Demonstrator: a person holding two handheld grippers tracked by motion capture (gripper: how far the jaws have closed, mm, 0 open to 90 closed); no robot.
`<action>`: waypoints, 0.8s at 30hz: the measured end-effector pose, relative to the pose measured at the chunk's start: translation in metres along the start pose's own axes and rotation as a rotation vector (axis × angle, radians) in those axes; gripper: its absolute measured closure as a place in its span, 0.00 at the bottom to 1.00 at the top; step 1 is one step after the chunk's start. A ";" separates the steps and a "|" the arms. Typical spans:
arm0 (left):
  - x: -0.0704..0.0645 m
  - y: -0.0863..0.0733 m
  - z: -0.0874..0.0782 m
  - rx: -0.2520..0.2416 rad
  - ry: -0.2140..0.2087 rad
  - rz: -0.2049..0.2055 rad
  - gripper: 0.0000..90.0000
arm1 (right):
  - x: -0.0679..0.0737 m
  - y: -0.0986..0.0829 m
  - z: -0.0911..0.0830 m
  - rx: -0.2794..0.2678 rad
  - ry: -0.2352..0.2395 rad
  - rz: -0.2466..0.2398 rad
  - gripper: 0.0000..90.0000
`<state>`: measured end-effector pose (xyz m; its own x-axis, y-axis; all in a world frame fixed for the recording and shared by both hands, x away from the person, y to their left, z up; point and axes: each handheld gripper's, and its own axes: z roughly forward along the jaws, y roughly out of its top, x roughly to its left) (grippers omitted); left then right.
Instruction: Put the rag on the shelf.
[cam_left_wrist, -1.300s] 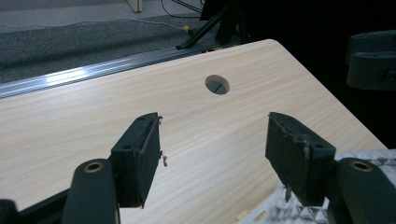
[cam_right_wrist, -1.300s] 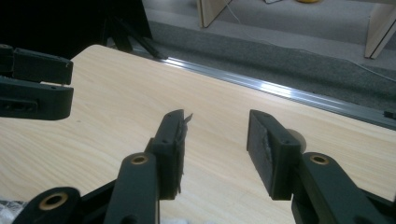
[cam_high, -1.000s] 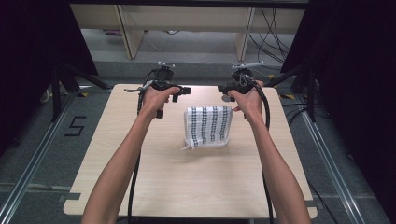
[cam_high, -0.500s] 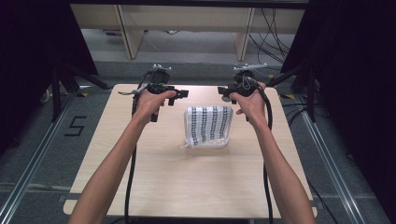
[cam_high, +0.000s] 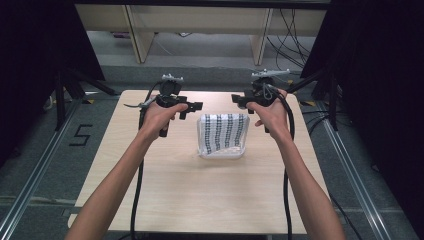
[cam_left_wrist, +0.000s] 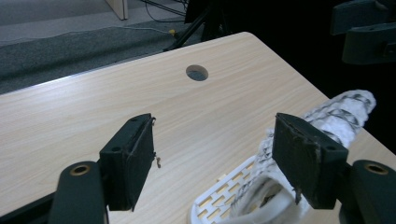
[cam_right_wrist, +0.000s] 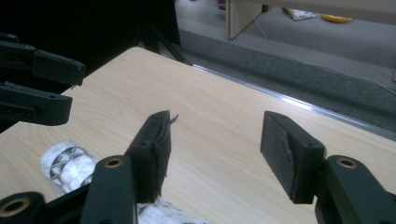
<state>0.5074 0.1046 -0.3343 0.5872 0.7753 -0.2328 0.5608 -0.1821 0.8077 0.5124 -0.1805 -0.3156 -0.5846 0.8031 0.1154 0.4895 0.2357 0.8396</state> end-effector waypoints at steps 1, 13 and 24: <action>-0.001 -0.001 -0.001 -0.002 -0.006 -0.001 0.32 | 0.002 0.000 -0.001 -0.001 -0.007 -0.004 0.46; -0.010 -0.008 -0.019 -0.028 -0.029 0.005 0.30 | 0.012 -0.004 -0.010 -0.016 0.024 -0.010 0.42; -0.015 -0.025 -0.032 -0.037 -0.055 0.017 0.28 | 0.015 -0.015 -0.023 -0.029 0.049 -0.033 0.40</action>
<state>0.4655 0.1170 -0.3334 0.6280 0.7377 -0.2476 0.5294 -0.1719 0.8308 0.4813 -0.1844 -0.3138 -0.6315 0.7671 0.1130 0.4513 0.2451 0.8581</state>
